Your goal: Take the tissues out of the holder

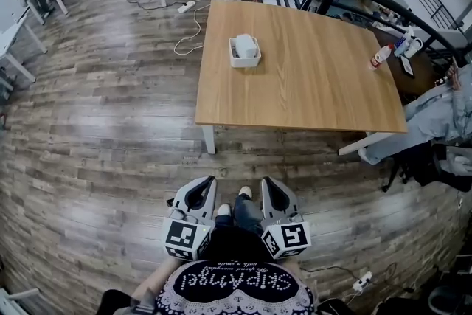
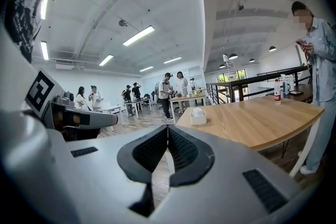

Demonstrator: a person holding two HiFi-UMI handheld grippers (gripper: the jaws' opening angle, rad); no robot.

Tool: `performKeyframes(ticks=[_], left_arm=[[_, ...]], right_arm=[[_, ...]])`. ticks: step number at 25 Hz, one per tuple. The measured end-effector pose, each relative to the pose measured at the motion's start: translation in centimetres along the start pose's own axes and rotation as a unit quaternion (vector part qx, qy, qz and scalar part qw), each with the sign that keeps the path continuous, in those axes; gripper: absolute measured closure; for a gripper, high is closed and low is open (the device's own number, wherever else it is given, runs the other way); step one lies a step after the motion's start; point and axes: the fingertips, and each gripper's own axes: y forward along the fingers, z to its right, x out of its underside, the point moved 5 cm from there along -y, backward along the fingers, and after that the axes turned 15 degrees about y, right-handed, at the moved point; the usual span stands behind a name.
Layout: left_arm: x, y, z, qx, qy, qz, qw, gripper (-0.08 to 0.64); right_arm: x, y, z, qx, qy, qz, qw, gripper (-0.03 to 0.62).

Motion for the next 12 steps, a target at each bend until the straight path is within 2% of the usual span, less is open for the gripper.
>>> performKeyframes(ticks=[12], left_arm=[[-1.0,4.8,-1.1,-0.018,-0.014,-0.009,0.9997,0.554]], right_arm=[[-1.6,4.4,2.7,-0.025,0.001,-0.029,0.999,0.583]])
